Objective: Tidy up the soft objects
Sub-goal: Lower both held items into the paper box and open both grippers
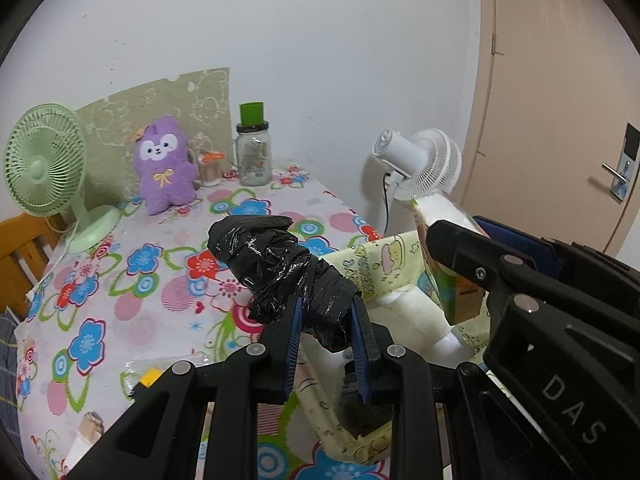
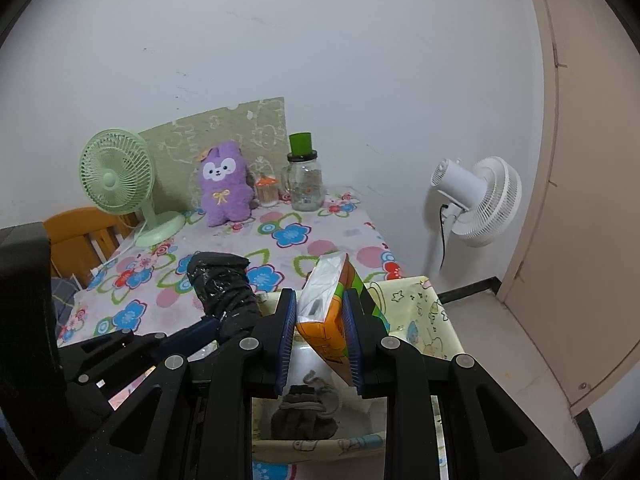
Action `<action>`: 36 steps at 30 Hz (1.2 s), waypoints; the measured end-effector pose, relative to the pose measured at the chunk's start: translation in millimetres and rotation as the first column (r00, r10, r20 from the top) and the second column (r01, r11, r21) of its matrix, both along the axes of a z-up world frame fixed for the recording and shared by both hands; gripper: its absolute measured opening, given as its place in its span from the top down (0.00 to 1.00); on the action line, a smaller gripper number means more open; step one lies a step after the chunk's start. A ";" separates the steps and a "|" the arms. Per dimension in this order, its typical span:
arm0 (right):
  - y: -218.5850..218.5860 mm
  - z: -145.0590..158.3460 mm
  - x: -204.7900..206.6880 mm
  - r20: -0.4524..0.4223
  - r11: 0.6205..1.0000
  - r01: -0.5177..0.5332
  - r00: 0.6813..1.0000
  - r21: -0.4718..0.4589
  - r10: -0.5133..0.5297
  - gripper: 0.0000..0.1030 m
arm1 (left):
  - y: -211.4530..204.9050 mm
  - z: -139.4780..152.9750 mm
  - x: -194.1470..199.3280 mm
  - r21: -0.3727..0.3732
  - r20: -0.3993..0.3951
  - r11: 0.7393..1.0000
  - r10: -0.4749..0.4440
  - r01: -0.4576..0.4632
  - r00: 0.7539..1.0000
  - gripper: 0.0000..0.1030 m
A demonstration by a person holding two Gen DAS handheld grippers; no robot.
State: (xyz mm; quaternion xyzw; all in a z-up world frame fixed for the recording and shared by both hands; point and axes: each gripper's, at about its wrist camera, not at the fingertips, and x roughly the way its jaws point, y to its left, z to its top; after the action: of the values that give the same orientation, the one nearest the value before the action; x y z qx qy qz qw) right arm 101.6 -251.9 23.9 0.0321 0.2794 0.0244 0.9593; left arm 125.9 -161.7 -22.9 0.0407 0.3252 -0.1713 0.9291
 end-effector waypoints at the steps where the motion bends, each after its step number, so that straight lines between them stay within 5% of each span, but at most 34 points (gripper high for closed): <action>1: -1.9 -1.4 1.2 -0.004 1.000 0.001 1.000 0.000 -0.001 0.74 | -2.3 -1.1 0.6 0.002 -0.003 1.000 -0.004 0.004 1.000 0.78; 10: -19.4 -21.0 12.1 -0.050 0.999 0.037 0.998 0.034 -0.035 0.74 | -23.0 -16.7 8.5 0.032 -0.040 0.998 -0.059 0.061 0.997 0.74; 14: -24.5 -29.3 18.8 -0.080 0.998 0.034 0.996 0.049 -0.030 0.74 | -31.6 -20.9 9.0 0.069 -0.040 0.995 -0.075 0.078 0.996 0.39; 18: -28.8 -35.9 24.5 -0.103 0.997 0.039 0.994 0.063 -0.032 0.70 | -34.0 -21.8 8.9 0.079 -0.030 0.993 -0.081 0.083 0.996 0.26; 22: -26.5 -41.4 29.3 -0.134 0.998 0.027 0.991 0.048 -0.020 0.47 | -33.6 -24.1 11.7 0.084 -0.041 0.994 -0.071 0.074 0.997 0.21; 32: -20.7 -41.3 24.3 -0.149 0.999 0.039 0.988 0.023 -0.035 0.22 | -25.3 -20.0 4.9 0.075 -0.031 0.995 -0.059 0.062 0.998 0.10; 36: -14.4 -37.8 18.0 -0.137 0.999 0.043 0.990 -0.002 -0.043 0.20 | -19.4 -15.9 -0.3 0.069 -0.022 0.996 -0.050 0.052 0.998 0.08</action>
State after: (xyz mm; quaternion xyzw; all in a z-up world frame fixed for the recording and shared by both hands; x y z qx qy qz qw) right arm 119.6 -266.3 -13.9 0.0402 0.3436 0.0015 0.9383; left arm 125.6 -181.1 -38.8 0.0798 0.3391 -0.1838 0.9192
